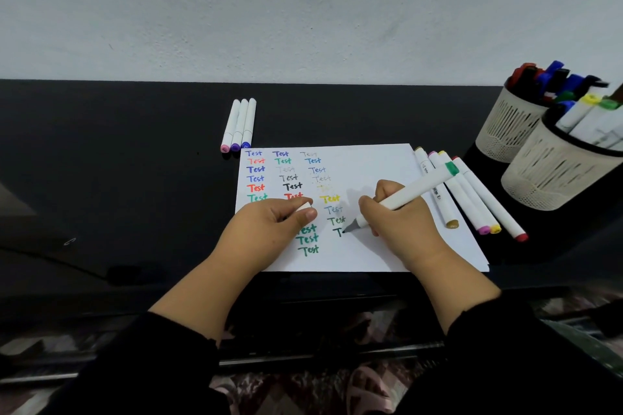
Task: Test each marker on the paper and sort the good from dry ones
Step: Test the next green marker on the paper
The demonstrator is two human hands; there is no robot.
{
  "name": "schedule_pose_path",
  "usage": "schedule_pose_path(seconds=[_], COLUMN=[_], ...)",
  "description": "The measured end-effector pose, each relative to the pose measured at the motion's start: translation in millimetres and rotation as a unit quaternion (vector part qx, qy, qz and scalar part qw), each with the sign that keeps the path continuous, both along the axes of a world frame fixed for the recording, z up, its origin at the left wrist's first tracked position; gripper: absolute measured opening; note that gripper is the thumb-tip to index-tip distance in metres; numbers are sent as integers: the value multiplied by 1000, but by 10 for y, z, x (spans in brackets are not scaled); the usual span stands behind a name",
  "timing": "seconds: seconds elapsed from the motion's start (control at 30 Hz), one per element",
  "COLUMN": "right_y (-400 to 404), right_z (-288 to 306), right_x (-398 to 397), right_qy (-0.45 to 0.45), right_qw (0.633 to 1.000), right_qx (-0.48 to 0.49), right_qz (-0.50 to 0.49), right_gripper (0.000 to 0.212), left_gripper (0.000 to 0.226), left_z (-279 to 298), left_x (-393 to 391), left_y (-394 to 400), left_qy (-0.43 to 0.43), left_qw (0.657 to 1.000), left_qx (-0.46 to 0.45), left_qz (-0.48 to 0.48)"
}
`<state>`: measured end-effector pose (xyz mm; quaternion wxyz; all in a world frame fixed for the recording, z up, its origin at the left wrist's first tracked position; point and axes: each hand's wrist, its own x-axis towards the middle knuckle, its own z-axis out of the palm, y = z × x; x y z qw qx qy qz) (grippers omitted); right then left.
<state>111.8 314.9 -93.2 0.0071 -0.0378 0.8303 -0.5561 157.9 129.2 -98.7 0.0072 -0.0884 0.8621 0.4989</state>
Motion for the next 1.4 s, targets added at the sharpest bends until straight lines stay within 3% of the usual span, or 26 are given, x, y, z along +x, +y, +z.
schedule_pose_path(seconds=[0.93, 1.4], right_y=[12, 19], right_z=[-7, -20], right_x=[-28, -44], right_qy=[3, 10], right_qw=[998, 999], right_qx=[-51, -22], right_qz=[-43, -37], right_gripper=[37, 39], left_gripper=[32, 32], left_z=[7, 19], left_x=[0, 6], left_y=[4, 9], left_qy=[0, 3], left_qw=[1000, 1000], left_qx=[-6, -10], left_qz=[-3, -3])
